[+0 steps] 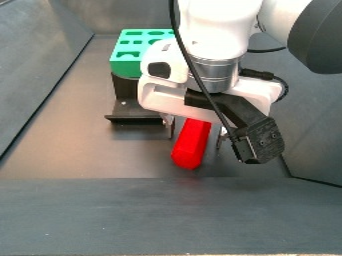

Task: Pick up the hexagon object. Move up. Place the hexagon object on the fixture. Regrasp the hexagon object. Move to above the board. Insert the hexagon object.
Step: Pick up the hexagon object.

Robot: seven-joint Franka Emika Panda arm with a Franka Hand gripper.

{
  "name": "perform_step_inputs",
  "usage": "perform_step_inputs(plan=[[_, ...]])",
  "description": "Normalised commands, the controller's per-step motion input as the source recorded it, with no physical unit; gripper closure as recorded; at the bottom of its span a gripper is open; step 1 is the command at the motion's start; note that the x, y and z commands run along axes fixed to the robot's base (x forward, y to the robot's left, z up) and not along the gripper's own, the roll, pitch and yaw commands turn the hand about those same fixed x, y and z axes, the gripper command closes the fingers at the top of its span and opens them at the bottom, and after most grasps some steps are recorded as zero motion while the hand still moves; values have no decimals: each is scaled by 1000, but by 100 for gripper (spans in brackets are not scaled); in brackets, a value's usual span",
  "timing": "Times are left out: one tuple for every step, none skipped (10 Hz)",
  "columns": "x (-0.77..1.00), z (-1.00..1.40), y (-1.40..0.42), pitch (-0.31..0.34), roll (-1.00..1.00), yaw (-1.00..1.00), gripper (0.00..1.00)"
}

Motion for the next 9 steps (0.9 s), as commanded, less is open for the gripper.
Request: perform_step_inputs(plan=[[0, 0, 0, 26, 0, 0, 0], [0, 0, 0, 0, 0, 0, 0], [0, 0, 0, 0, 0, 0, 100], [0, 0, 0, 0, 0, 0, 100], [0, 0, 0, 0, 0, 0, 100], [0, 0, 0, 0, 0, 0, 100], [0, 0, 0, 0, 0, 0, 100], [0, 0, 0, 0, 0, 0, 100], [0, 0, 0, 0, 0, 0, 100]])
